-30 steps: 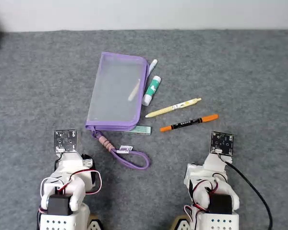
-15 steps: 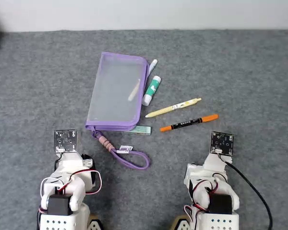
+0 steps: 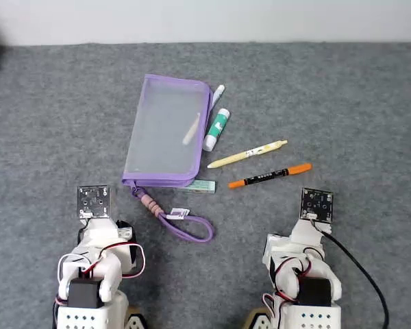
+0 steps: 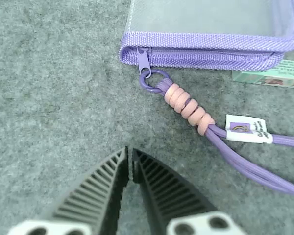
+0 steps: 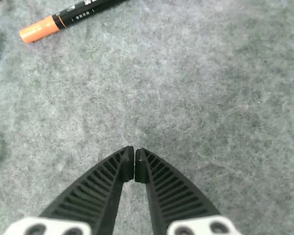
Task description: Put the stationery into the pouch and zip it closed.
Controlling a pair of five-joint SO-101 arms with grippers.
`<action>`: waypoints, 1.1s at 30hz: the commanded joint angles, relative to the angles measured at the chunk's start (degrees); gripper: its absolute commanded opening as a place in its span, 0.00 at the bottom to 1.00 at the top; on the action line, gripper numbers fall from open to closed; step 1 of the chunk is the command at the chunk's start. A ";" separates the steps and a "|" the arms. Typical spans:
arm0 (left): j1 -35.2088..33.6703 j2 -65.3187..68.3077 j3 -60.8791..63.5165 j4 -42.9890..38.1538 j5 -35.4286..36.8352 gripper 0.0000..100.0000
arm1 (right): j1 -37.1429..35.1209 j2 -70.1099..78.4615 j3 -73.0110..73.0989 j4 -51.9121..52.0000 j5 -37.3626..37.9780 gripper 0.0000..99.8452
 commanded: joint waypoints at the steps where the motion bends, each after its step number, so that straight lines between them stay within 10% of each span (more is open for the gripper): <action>1: 0.00 -0.53 -0.57 -0.70 0.44 0.02 | -5.49 -0.31 0.97 0.48 -0.35 0.03; 27: -0.09 -0.53 -0.57 -0.70 0.44 0.02 | -8.22 -0.40 0.44 -16.13 0.26 0.01; 33: -0.09 -0.53 -0.57 -0.70 0.44 0.02 | -4.79 -0.48 -1.32 -18.42 12.84 0.01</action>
